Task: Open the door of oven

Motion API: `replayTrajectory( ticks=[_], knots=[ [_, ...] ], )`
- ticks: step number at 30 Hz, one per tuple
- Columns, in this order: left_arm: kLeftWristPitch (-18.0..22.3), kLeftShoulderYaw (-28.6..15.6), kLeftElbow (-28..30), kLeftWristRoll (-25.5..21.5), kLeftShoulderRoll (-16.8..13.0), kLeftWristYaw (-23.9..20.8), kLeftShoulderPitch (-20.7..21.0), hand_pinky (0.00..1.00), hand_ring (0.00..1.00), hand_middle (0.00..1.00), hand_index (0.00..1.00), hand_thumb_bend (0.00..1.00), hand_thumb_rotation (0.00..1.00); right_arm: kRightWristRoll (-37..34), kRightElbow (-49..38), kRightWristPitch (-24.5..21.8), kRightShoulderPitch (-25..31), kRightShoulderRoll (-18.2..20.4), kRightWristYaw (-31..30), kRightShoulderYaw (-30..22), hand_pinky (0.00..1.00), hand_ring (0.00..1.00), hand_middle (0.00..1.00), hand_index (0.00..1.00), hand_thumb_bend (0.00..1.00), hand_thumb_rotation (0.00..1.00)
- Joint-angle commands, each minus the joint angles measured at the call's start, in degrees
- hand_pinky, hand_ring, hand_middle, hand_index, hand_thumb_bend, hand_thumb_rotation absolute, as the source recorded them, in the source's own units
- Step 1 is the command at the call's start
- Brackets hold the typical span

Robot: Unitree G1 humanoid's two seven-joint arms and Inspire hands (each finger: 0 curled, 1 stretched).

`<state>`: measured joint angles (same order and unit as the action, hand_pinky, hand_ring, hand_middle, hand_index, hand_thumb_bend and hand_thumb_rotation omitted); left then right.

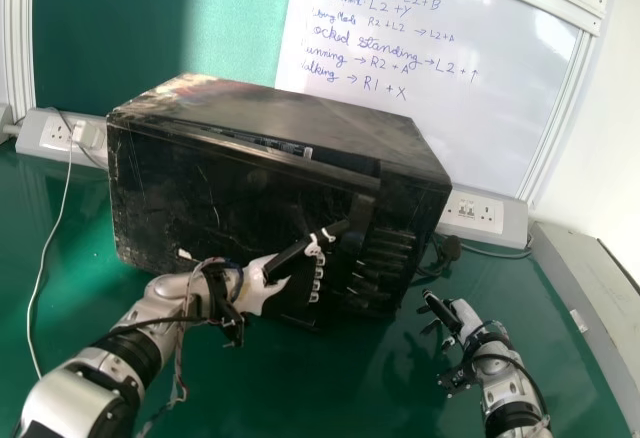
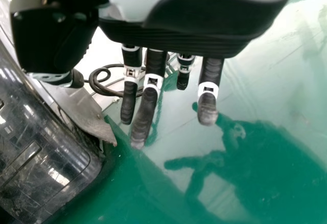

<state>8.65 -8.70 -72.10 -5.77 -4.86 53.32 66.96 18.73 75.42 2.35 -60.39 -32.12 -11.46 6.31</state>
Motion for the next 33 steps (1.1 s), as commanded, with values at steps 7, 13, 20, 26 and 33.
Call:
replayTrajectory(
  ticks=[7, 13, 20, 26, 33],
  knots=[
    [-0.4, 1.0, -0.1, 0.1, 0.9, 3.5, 1.9, 0.43, 0.57, 0.63, 0.79, 1.00, 1.00, 0.3, 0.2, -0.4, -1.2, -0.3, 0.1, 0.3, 0.12, 0.19, 0.31, 0.65, 0.61, 0.56],
    [-1.1, 1.0, -0.1, 0.0, 0.9, 4.4, 2.1, 0.34, 0.46, 0.54, 0.76, 1.00, 0.99, -0.1, 0.1, -0.2, -1.2, -0.4, -0.4, 0.1, 0.11, 0.17, 0.29, 0.64, 0.62, 0.57],
    [-1.9, 0.9, -0.2, -0.1, 0.9, 4.9, 2.2, 0.24, 0.29, 0.38, 0.61, 1.00, 0.97, -0.3, 0.1, -0.1, -1.1, -0.4, -0.6, -0.1, 0.11, 0.18, 0.30, 0.64, 0.61, 0.57],
    [-2.0, 1.3, -0.1, 0.3, 0.9, 4.9, 2.2, 0.18, 0.21, 0.31, 0.56, 1.00, 0.97, -0.4, 0.1, 0.2, -1.0, -0.4, -0.6, -0.2, 0.11, 0.18, 0.29, 0.65, 0.61, 0.55],
    [-1.7, 2.0, 0.2, 0.7, 0.8, 3.9, 2.2, 0.16, 0.19, 0.29, 0.49, 1.00, 0.97, -0.2, 0.1, 0.2, -1.0, -0.4, -0.6, 0.0, 0.11, 0.18, 0.30, 0.65, 0.61, 0.56]
  ],
)
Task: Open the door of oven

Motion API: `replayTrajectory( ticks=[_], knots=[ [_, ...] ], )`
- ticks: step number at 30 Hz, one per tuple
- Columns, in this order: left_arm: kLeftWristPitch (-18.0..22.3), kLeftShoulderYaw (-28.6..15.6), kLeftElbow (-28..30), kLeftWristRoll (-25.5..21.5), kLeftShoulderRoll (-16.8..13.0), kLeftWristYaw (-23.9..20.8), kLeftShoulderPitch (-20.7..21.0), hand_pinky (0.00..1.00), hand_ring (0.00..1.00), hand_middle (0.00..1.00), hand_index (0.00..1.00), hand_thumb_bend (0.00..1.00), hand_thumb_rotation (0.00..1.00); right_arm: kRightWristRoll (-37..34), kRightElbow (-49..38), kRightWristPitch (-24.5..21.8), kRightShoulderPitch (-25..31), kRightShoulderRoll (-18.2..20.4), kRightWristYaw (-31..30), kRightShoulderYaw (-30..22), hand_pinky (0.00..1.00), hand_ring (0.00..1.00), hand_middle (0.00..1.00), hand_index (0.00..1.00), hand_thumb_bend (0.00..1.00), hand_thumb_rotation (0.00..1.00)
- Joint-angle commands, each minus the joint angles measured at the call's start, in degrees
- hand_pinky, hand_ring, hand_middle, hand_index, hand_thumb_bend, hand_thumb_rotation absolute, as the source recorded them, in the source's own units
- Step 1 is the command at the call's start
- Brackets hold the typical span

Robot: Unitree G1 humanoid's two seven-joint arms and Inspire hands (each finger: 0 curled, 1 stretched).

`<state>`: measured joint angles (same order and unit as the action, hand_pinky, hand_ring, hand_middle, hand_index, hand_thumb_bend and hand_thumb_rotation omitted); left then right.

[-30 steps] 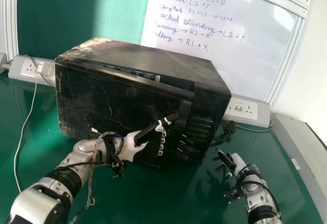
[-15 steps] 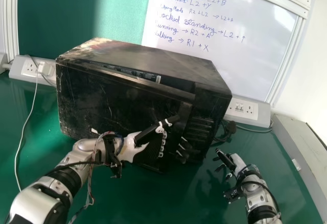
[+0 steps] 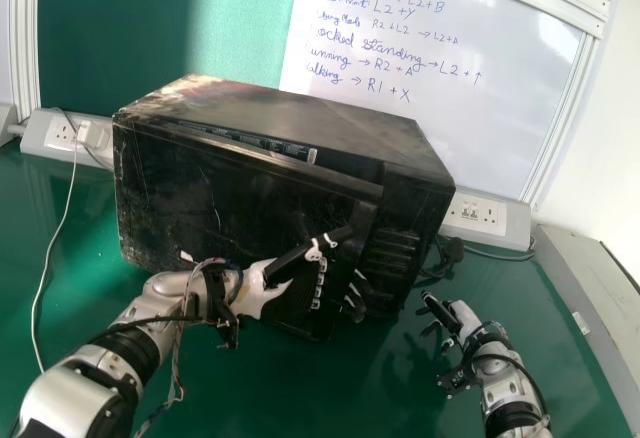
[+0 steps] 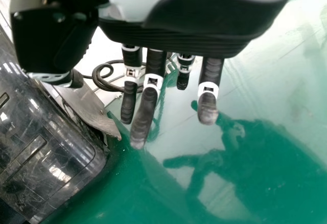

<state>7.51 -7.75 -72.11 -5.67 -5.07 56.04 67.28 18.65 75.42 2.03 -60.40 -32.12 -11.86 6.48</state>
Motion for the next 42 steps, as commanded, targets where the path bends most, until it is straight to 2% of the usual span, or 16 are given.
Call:
replayTrajectory(
  ticks=[1, 8, 16, 21, 32, 36, 42],
  knots=[
    [-0.8, 1.0, 0.2, 0.5, 1.0, 1.3, 1.9, 0.15, 0.18, 0.28, 0.47, 1.00, 0.95, -0.1, 0.1, 0.4, -1.1, -0.4, -0.2, -0.2, 0.11, 0.18, 0.30, 0.65, 0.62, 0.57],
    [-3.2, -0.1, 0.4, -1.2, 1.4, 3.0, 2.0, 0.08, 0.13, 0.24, 0.35, 1.00, 0.87, 0.2, 0.1, 0.1, -1.2, -0.3, -0.1, 0.1, 0.11, 0.18, 0.30, 0.65, 0.60, 0.56],
    [-1.6, -0.3, 0.9, -1.2, 1.9, 0.8, 1.5, 0.01, 0.06, 0.14, 0.16, 1.00, 0.84, -0.2, 0.2, 0.0, -1.2, -0.4, -0.5, -0.2, 0.11, 0.18, 0.30, 0.65, 0.62, 0.57],
    [-1.3, -1.0, 1.4, -1.9, 2.1, -0.3, 1.3, 0.00, 0.04, 0.10, 0.11, 1.00, 0.84, 0.4, 0.2, -0.4, -1.3, -0.4, -0.3, 0.3, 0.12, 0.18, 0.30, 0.65, 0.62, 0.58],
    [-0.3, -1.5, 3.5, -3.1, 2.3, 2.1, 0.3, 0.00, 0.03, 0.07, 0.06, 0.98, 0.82, 0.0, 0.2, -0.3, -1.3, -0.3, -0.7, 0.0, 0.11, 0.18, 0.30, 0.66, 0.61, 0.56],
    [0.9, -0.7, 5.9, -2.8, 2.4, 1.0, -1.0, 0.00, 0.03, 0.07, 0.05, 0.95, 0.87, -0.2, 0.2, -0.7, -1.5, 0.0, -0.6, -0.2, 0.11, 0.18, 0.30, 0.65, 0.61, 0.56],
    [-0.3, 0.4, 11.5, -2.7, 2.6, -1.5, -4.0, 0.00, 0.03, 0.07, 0.06, 0.93, 0.89, -0.5, 0.2, -0.9, -1.6, 0.1, -0.8, -0.4, 0.12, 0.18, 0.30, 0.65, 0.61, 0.56]
  ],
)
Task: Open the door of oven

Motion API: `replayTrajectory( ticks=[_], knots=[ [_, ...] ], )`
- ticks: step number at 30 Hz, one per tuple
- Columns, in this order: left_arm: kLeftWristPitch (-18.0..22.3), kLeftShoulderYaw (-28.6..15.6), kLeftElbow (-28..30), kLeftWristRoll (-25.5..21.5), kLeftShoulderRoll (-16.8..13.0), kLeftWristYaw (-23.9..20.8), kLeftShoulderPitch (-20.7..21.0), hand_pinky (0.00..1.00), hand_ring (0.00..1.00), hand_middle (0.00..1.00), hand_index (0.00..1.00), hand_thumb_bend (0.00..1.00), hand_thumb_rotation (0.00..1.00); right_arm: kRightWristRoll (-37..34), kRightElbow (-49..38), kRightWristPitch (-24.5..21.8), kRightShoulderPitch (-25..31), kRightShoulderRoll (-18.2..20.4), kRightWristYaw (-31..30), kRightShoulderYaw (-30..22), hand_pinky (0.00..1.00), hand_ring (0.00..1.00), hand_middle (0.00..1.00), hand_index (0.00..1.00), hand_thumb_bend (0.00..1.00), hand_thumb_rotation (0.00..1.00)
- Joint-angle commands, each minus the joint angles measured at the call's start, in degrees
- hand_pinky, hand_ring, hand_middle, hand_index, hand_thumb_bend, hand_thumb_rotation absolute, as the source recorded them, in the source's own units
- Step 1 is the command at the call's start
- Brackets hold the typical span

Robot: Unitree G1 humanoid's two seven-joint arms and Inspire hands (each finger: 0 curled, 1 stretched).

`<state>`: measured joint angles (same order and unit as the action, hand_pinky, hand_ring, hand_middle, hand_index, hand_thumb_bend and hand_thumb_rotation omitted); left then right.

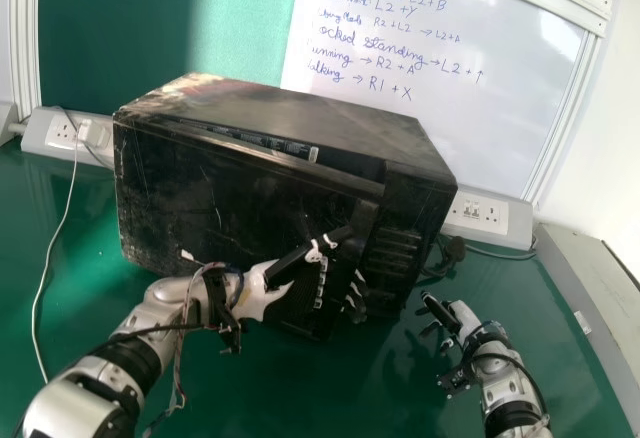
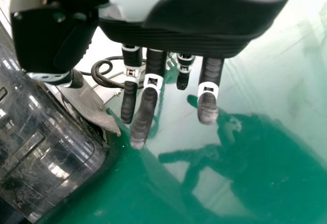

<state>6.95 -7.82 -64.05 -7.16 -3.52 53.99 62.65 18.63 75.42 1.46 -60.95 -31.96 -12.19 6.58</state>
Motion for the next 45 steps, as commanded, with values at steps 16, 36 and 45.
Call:
replayTrajectory(
  ticks=[16, 36, 45],
  knots=[
    [-10.0, 6.1, 32.7, -4.6, 2.5, -2.1, -13.2, 0.00, 0.03, 0.07, 0.06, 0.88, 0.93, -0.5, 0.2, 0.0, -0.8, 0.0, -0.3, -0.5, 0.10, 0.17, 0.29, 0.67, 0.60, 0.55],
    [-32.8, 9.3, 65.9, -9.1, -0.2, -11.6, -27.4, 0.00, 0.04, 0.07, 0.07, 0.82, 0.92, 0.2, 0.2, 0.3, -1.1, -0.6, -1.1, 0.1, 0.11, 0.18, 0.30, 0.67, 0.61, 0.57],
    [-31.7, 8.7, 68.4, -13.2, -1.5, -8.7, -28.7, 0.00, 0.04, 0.08, 0.09, 0.59, 0.86, 0.1, 0.1, 0.5, -0.9, -0.5, -0.8, 0.1, 0.11, 0.17, 0.30, 0.66, 0.61, 0.56]
  ],
)
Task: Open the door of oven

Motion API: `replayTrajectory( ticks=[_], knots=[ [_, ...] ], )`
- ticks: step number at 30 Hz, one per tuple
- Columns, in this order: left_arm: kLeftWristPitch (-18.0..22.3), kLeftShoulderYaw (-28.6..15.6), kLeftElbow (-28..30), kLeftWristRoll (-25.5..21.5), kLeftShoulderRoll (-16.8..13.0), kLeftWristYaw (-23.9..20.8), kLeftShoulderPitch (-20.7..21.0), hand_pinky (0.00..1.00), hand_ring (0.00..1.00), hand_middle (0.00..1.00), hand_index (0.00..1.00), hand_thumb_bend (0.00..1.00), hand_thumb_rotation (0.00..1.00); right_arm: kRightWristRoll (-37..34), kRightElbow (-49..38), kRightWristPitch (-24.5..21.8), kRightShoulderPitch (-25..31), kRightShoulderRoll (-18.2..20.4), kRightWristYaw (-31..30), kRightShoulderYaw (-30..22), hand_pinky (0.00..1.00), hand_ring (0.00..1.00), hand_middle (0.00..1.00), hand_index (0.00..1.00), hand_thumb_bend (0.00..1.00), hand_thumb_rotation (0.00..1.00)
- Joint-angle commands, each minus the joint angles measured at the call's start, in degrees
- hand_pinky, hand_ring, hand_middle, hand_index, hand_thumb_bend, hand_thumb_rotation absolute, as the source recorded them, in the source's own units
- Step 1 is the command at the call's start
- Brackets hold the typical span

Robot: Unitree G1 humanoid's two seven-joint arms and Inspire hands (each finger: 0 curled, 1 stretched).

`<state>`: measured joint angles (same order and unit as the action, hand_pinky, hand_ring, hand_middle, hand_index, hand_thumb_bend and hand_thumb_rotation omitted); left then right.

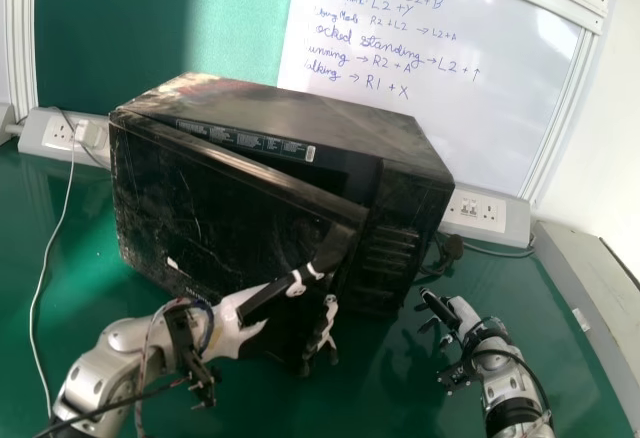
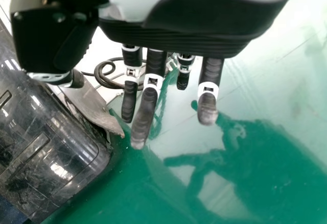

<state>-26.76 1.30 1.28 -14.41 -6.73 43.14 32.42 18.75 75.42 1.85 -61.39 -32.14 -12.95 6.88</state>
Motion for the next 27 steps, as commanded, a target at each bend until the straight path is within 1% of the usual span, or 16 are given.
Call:
replayTrajectory(
  ticks=[1, 3, 6, 12, 16, 20, 22, 24, 27],
  knots=[
    [2.2, -0.5, 3.3, -6.2, 1.8, 2.2, 1.2, 0.00, 0.04, 0.08, 0.09, 0.56, 0.85, -0.1, 0.1, 0.0, -0.5, -0.2, 0.1, -0.2, 0.11, 0.18, 0.30, 0.66, 0.61, 0.55],
    [2.4, -0.6, 4.0, -6.5, 2.3, 1.4, 0.5, 0.01, 0.05, 0.09, 0.10, 0.52, 0.82, 0.0, 0.1, -0.2, -0.6, -0.2, 0.1, -0.1, 0.11, 0.18, 0.30, 0.66, 0.61, 0.56],
    [0.9, -0.7, 6.1, -7.2, 3.0, -0.2, -0.6, 0.01, 0.05, 0.09, 0.11, 0.48, 0.75, 0.1, 0.1, -0.2, -0.6, -0.1, 0.2, 0.0, 0.11, 0.18, 0.31, 0.66, 0.62, 0.56],
    [-1.8, -1.2, 9.0, -8.2, 2.7, -1.2, -1.4, 0.01, 0.06, 0.10, 0.12, 0.46, 0.69, -0.1, 0.1, -0.6, -0.7, -0.1, -0.1, -0.1, 0.11, 0.18, 0.31, 0.67, 0.61, 0.56],
    [-2.9, -1.7, 10.7, -8.9, 2.6, -1.2, -2.0, 0.01, 0.05, 0.10, 0.12, 0.46, 0.68, 0.1, 0.1, -0.7, -0.8, -0.2, 0.0, 0.1, 0.12, 0.18, 0.30, 0.67, 0.59, 0.56],
    [-2.9, -1.9, 12.3, -9.2, 2.5, -1.0, -2.8, 0.01, 0.05, 0.09, 0.11, 0.45, 0.67, 0.5, 0.0, -0.3, -0.8, -0.3, 0.0, 0.5, 0.12, 0.18, 0.30, 0.67, 0.60, 0.57],
    [-3.7, -2.5, 13.0, -10.5, 2.7, -0.8, -3.3, 0.00, 0.05, 0.09, 0.10, 0.45, 0.67, 0.4, 0.0, -0.3, -0.8, -0.3, -0.1, 0.4, 0.11, 0.18, 0.30, 0.67, 0.60, 0.57],
    [-4.6, -2.9, 13.8, -11.6, 2.6, -0.6, -3.6, 0.00, 0.04, 0.08, 0.10, 0.44, 0.68, 0.6, 0.0, -0.4, -0.8, -0.3, 0.0, 0.6, 0.11, 0.17, 0.29, 0.67, 0.61, 0.57],
    [-4.9, -3.0, 14.7, -11.7, 2.0, -0.5, -3.9, 0.00, 0.04, 0.08, 0.10, 0.43, 0.70, 0.4, 0.0, -0.5, -0.8, -0.2, 0.2, 0.5, 0.11, 0.17, 0.29, 0.67, 0.60, 0.56]
  ],
)
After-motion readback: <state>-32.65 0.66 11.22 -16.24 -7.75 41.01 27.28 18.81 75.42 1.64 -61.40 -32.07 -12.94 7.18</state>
